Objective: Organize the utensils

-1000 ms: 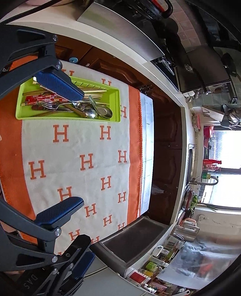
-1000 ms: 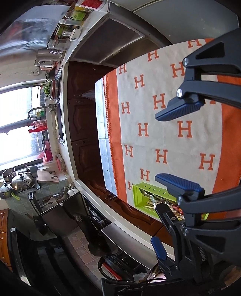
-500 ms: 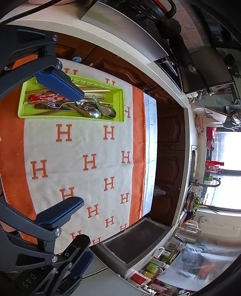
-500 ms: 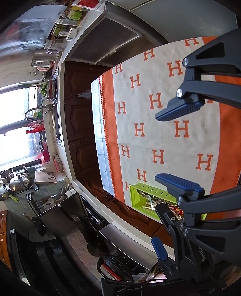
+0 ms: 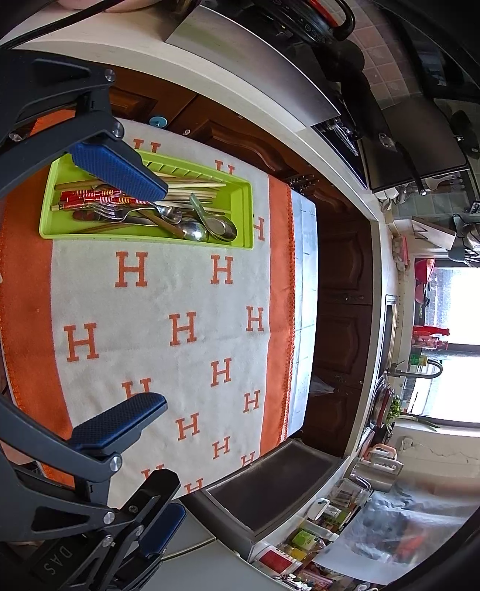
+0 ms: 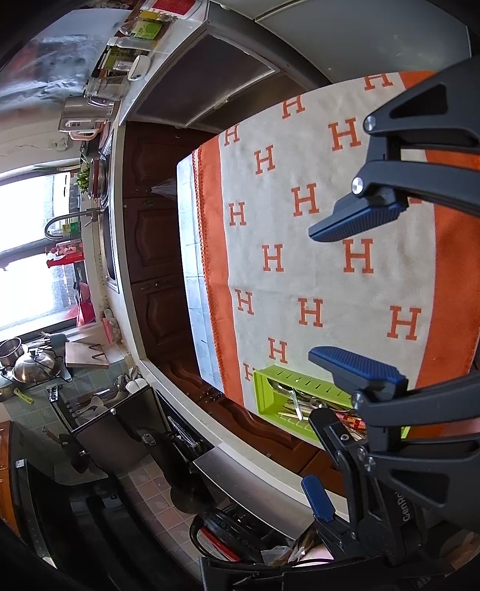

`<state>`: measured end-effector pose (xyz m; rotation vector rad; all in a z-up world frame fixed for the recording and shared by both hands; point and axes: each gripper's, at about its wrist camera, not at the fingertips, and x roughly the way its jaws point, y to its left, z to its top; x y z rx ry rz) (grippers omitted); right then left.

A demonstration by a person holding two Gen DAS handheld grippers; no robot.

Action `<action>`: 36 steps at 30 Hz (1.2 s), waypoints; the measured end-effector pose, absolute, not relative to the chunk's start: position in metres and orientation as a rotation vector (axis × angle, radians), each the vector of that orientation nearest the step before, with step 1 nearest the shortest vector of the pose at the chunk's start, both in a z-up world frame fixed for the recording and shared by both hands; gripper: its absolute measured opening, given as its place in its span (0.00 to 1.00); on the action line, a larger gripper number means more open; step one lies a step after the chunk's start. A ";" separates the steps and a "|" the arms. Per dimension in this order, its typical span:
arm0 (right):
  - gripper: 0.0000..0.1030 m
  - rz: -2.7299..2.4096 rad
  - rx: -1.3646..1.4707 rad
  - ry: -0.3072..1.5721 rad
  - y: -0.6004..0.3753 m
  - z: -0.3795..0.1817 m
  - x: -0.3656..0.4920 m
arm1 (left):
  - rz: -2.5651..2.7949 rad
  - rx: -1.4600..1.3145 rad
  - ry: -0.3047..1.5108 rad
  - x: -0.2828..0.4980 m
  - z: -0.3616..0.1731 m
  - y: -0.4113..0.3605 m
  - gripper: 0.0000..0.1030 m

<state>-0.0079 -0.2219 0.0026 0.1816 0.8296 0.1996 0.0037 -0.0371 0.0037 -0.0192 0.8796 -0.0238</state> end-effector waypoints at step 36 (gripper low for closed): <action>0.57 0.203 0.186 0.853 -0.221 -0.004 -0.007 | -0.010 -0.021 0.901 0.003 -0.002 -0.036 0.99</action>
